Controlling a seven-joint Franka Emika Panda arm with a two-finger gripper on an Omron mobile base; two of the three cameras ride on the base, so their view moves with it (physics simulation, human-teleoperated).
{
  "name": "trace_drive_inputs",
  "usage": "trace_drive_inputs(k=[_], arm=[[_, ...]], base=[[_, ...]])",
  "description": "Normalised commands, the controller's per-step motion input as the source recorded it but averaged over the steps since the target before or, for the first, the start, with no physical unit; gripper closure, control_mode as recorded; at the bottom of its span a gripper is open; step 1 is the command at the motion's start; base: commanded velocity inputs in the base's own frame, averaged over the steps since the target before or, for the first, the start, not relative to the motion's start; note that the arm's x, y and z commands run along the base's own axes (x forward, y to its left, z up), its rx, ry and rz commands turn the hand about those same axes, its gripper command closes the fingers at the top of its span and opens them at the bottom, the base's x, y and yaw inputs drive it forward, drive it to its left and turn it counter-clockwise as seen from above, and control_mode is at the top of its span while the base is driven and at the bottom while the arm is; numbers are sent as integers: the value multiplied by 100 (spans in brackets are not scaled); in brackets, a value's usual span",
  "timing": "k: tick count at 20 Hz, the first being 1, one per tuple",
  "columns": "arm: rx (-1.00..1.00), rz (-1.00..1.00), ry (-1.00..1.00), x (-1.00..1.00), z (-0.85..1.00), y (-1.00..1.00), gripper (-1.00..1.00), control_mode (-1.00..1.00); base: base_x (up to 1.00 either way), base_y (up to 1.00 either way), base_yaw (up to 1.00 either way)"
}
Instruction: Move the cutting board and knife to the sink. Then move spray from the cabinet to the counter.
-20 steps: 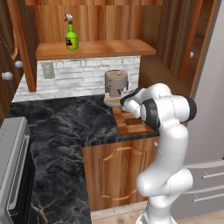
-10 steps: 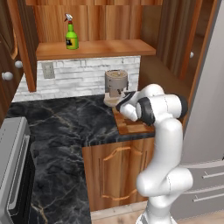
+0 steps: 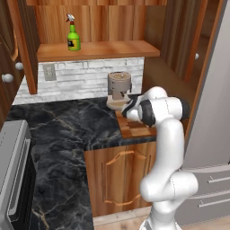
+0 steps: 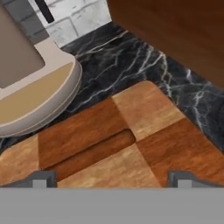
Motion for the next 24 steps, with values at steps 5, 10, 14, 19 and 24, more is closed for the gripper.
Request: trace_drive_inputs(k=[5,10,14,19,24], arm=[[2,0,8,47,1,-13,-100,-100],[0,0,2,57,0,-2,-100,-100],[0,0,6,50,-3,-4,-100,-100],[0,0,4,15,-12,-17,-100,-100],[0,0,3,0,-17,-20,-100,-100]], base=[[0,0,0],[0,0,0],[0,0,0],[0,0,0],[0,0,0]])
